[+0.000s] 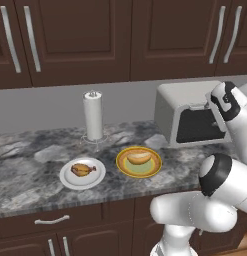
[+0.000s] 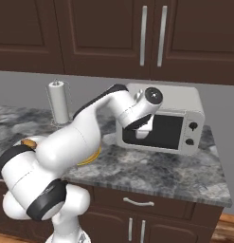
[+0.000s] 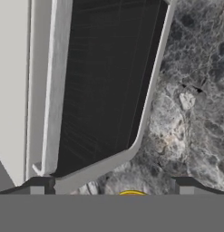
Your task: Open the toaster oven door. Place the hotdog bun on the top rack in the toaster oven and place the chicken drumstick on the bottom rack.
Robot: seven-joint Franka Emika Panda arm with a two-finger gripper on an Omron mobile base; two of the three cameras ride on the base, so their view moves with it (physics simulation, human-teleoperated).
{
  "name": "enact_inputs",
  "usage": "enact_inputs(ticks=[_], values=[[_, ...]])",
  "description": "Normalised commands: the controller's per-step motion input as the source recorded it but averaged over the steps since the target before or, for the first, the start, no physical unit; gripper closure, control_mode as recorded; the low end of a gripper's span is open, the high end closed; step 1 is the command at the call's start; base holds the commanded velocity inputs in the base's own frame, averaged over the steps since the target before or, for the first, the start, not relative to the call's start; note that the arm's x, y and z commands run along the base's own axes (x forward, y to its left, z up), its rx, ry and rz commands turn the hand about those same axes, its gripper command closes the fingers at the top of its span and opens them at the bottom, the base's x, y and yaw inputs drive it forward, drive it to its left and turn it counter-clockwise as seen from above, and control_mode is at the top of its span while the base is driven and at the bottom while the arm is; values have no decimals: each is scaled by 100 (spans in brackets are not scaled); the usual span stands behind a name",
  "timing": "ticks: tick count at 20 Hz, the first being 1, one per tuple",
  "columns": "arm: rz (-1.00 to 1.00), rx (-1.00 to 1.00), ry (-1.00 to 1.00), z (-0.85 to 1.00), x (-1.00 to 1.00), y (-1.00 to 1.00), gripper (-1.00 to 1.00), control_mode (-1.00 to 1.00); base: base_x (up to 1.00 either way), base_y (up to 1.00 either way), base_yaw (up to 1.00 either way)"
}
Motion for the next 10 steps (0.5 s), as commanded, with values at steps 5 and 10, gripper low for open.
enact_inputs(ticks=[5, 10], values=[[0, 0, 0, 5, 14, 5, -100, -100, 0, 0, 0], [0, 0, 0, 6, 12, 4, -100, -100, 0, 0, 0]])
